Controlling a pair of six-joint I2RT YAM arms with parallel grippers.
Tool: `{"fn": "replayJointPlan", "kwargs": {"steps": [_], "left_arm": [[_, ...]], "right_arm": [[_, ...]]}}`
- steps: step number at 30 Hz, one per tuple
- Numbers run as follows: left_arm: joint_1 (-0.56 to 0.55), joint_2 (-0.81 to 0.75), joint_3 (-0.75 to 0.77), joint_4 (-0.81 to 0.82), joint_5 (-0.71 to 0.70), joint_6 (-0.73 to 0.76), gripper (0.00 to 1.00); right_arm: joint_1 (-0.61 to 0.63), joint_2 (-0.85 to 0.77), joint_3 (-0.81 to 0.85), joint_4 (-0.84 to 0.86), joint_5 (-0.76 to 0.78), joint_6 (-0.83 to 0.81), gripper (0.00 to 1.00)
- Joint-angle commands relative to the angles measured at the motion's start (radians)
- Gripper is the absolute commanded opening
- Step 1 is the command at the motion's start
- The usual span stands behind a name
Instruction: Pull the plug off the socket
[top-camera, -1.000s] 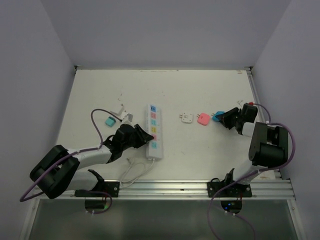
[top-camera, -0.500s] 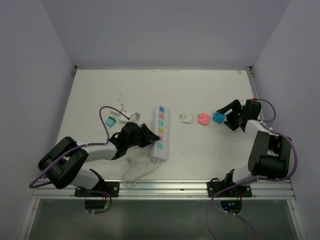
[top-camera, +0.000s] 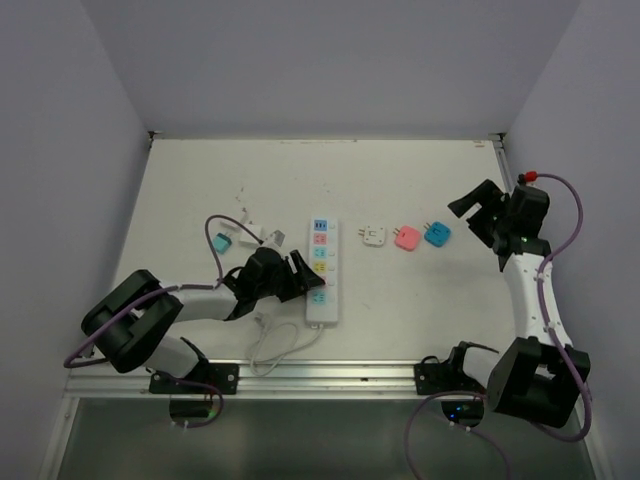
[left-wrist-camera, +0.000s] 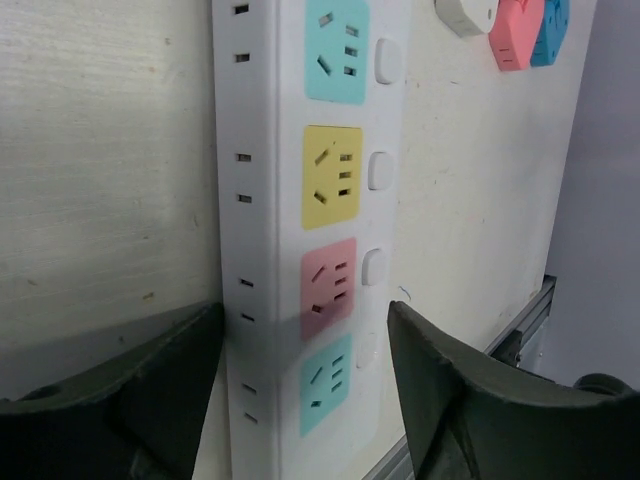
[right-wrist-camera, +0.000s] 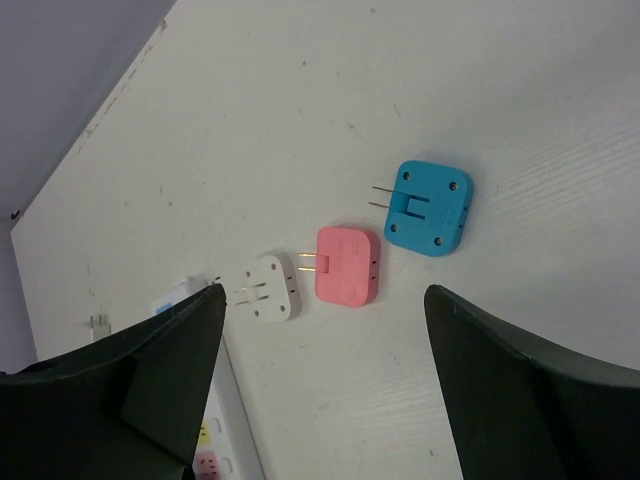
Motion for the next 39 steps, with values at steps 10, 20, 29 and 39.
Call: {"fn": "replayJointPlan", "kwargs": {"steps": [10, 20, 29, 39], "left_arm": [[-0.01, -0.162, 0.016, -0.322, -0.174, 0.09, 1.0], [-0.01, -0.48, 0.359, -0.887, -0.544, 0.289, 0.99], [-0.009, -0.672, 0.746, -1.231, -0.854, 0.523, 1.0], [-0.009, -0.851, 0.993, -1.368, -0.961, 0.662, 1.0]], "right_arm": [[-0.002, -0.149, 0.127, -0.187, -0.011, -0.031, 0.91], [0.007, -0.232, 0.348, -0.397, 0.118, -0.166, 0.99], [0.16, -0.317, 0.451, -0.474, 0.279, -0.28, 0.99], [0.335, -0.49, 0.42, -0.47, 0.44, -0.347, 0.99]]}}
